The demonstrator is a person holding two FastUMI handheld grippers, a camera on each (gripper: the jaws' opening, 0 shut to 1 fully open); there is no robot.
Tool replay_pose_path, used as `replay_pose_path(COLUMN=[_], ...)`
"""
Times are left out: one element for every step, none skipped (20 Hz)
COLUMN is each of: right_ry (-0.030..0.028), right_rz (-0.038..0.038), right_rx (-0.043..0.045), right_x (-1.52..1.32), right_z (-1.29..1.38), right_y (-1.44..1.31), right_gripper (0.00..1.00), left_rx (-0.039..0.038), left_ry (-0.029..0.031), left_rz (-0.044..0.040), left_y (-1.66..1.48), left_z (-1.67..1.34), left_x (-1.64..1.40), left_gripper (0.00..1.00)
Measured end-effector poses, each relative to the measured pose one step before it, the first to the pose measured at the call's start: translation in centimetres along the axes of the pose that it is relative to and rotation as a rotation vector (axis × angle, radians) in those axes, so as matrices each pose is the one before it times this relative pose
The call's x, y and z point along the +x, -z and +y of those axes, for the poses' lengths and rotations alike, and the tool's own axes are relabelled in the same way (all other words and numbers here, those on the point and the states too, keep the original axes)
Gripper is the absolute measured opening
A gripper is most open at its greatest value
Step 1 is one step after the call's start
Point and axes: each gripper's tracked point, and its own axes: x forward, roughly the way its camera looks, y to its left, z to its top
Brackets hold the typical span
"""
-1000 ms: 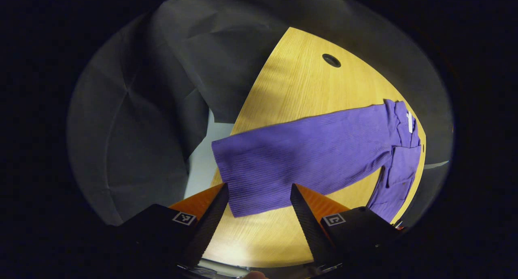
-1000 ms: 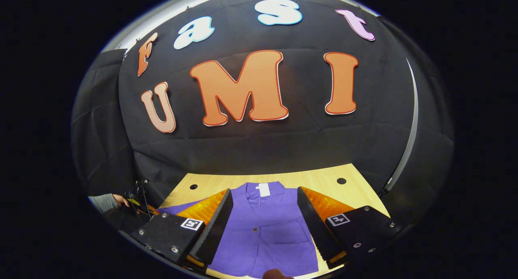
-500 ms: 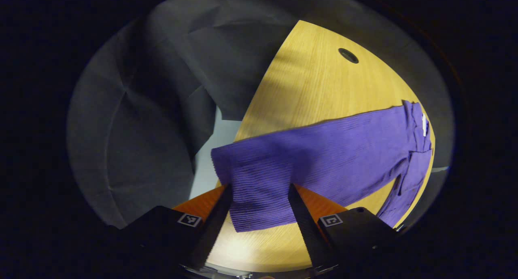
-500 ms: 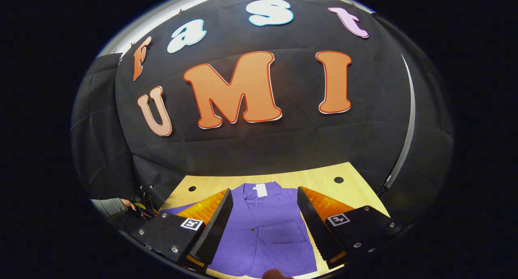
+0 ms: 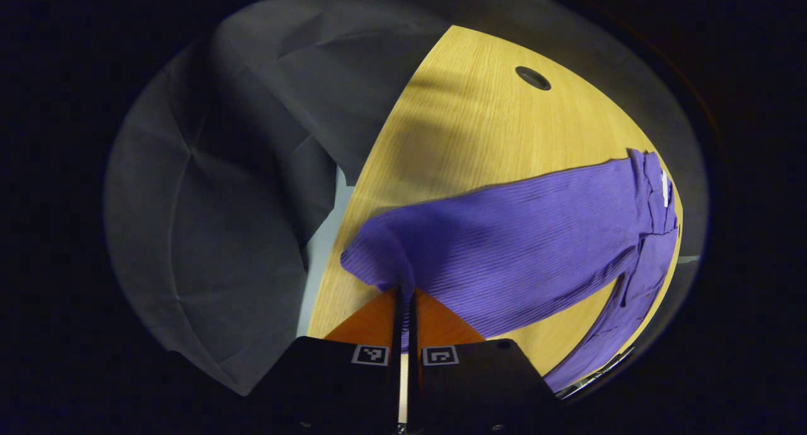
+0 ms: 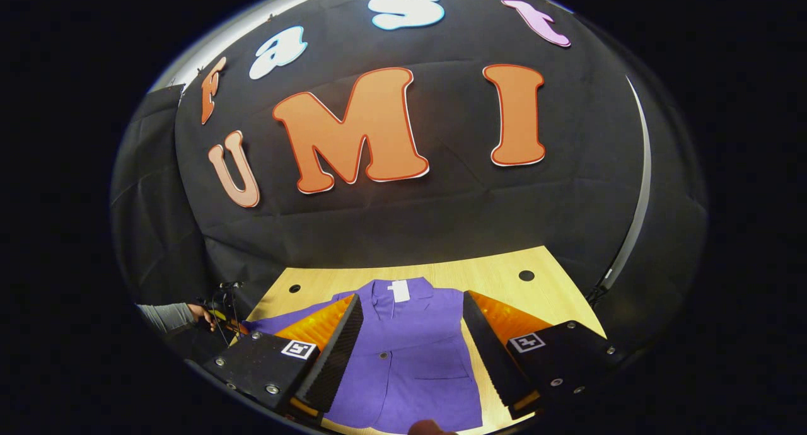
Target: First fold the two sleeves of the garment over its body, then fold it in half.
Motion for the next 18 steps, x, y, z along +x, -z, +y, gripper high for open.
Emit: replay_pose_path(right_ry=[-0.00521, -0.00284, -0.00499, -0.01027, -0.00489, -0.01166, -0.0028, -0.00903, -0.00547, -0.0068, -0.00757, -0.00435, -0.00997, -0.00292, -0.00918, -0.00328, -0.00479, -0.00489], right_rz=[-0.0001, 0.00176, -0.00332, -0.00441, -0.00445, -0.00187, -0.0021, -0.00334, 0.00002, -0.0002, 0.00242, 0.00074, 0.00351, 0.00243, -0.00009, -0.00007, -0.00275, 0.00045], right_rx=[0.00315, 0.00443, 0.00699, 0.00665, 0.00767, 0.00351, 0.00128, -0.00244, -0.00434, -0.00422, -0.00394, -0.00107, -0.00078, 0.00145, 0.00199, 0.00293, 0.00581, 0.0044], right_x=[0.103, 0.096, 0.176, 0.037, 0.192, 0.238, 0.181, 0.17, 0.045, 0.142, 0.15, -0.025, 0.135, 0.038, 0.018, -0.001, -0.048, 0.059], right_z=[-0.403, -0.48, -0.395, -0.224, -0.28, -0.264, -0.293, -0.249, -0.196, -0.292, -0.231, -0.283, -0.201, -0.362, -0.349, -0.406, -0.514, -0.259], right_y=[-0.108, -0.182, -0.245, -0.227, -0.313, -0.075, -0.126, -0.123, -0.057, -0.048, 0.048, 0.107, 0.084, 0.069, 0.047, 0.022, -0.097, 0.01], right_gripper=[0.96, 0.95, 0.95, 0.95, 0.95, 0.95, 0.95, 0.95, 0.95, 0.96, 0.96, 0.95, 0.96, 0.95, 0.95, 0.95, 0.95, 0.95], left_rx=[0.01112, 0.0141, 0.01268, 0.01089, 0.01009, 0.01186, 0.00913, 0.01369, 0.01555, 0.0215, 0.01929, 0.01674, 0.01564, 0.01059, 0.01259, 0.01801, 0.0229, 0.02067], left_ry=[-0.00163, 0.00069, 0.01007, 0.01075, 0.01302, 0.01158, 0.00775, 0.01173, 0.01023, 0.00812, 0.00836, 0.01023, 0.01151, 0.01499, 0.02188, 0.016, 0.01114, 0.01123], left_rz=[-0.0144, -0.01286, -0.01517, -0.01222, -0.01699, -0.0145, -0.01816, -0.0118, -0.01603, -0.0146, -0.01636, -0.01369, -0.01112, -0.00429, -0.00336, -0.00788, -0.00744, -0.00745], left_y=[-0.242, -0.174, -0.246, -0.085, -0.482, -0.201, -0.358, -0.266, -0.443, -0.608, -0.928, -0.406, -0.675, -0.697, -0.602, -0.732, -0.693, -0.463], left_z=[-0.104, -0.304, -0.696, -0.831, -0.862, -0.778, -0.695, -1.036, -1.325, -1.739, -1.434, -1.186, -1.418, -1.526, -1.604, -1.688, -1.732, -1.966], left_x=[-0.472, -0.425, -0.687, -1.04, -1.0, -1.266, -1.173, -1.522, -1.227, -1.285, -1.08, -1.182, -0.904, -0.514, -0.595, -0.659, -0.452, -0.328], left_gripper=[0.05, 0.05, 0.05, 0.04, 0.04, 0.04, 0.04, 0.04, 0.04, 0.04, 0.04, 0.04, 0.04, 0.04, 0.04, 0.04, 0.04, 0.04])
